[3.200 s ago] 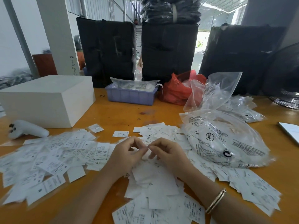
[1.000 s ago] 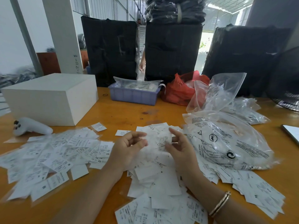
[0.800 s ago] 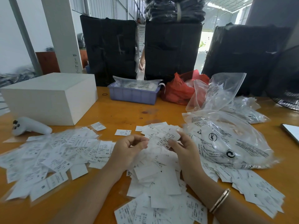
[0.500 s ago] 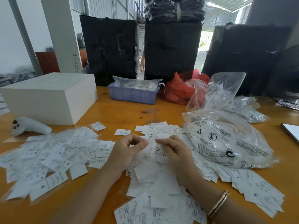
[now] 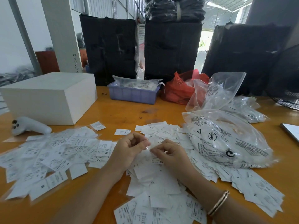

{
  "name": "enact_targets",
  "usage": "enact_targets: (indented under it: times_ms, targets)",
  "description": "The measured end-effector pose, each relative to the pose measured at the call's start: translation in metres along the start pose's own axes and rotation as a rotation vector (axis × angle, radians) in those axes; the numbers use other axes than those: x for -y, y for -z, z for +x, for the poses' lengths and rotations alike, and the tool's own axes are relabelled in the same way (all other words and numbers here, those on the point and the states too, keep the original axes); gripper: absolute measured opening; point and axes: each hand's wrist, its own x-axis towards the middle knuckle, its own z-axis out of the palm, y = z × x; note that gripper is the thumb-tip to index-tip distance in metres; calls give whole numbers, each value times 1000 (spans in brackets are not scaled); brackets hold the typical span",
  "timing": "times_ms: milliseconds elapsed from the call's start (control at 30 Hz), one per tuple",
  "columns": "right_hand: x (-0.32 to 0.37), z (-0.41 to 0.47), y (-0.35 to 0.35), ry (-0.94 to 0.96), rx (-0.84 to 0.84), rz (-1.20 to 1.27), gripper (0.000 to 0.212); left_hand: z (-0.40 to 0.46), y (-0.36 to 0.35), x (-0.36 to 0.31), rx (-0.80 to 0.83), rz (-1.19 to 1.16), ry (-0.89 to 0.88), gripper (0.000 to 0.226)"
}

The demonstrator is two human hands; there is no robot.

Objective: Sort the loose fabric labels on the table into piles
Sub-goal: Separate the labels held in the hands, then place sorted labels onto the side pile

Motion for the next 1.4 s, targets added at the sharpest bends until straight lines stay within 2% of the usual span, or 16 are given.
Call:
enact_targets:
  times_ms: [133,267,367,467,533,700,800,933,1033,1133,1200,1400]
  targets:
    - [1,0,3,-46,-93,108,22,0,0,1,25,1,20,12]
    - [4,0,4,-69,-3,136,13,-1,0,-2,-40,8,-1,20]
    - [4,0,5,-80,1,150,10,0,4,-6,-67,-9,10,20]
    - [3,0,7,-81,-56,162,14,-4,3,-7,47,6,71,19]
    - [4,0,6,-58,-35,132,18,-6,1,-8,78,11,107,16]
    - [6,-1,4,3,11,55,18,-3,0,-4,30,124,113,5]
    - [5,0,6,-29,-50,177,21,-1,-1,-3,-49,95,94,22]
    - [0,0,12,-147,-168,363,38,1,3,-2,-120,22,88,42]
    - [1,1,12,-200,-232,564,46,2,3,-1,-140,14,77,45]
    - [6,0,12,-251,-205,827,27,3,3,0,-141,14,60,43]
    - [8,-1,11,-283,-198,921,21,4,3,1,-142,16,50,39]
    - [7,-2,6,-331,-191,874,18,5,2,4,-140,54,7,31]
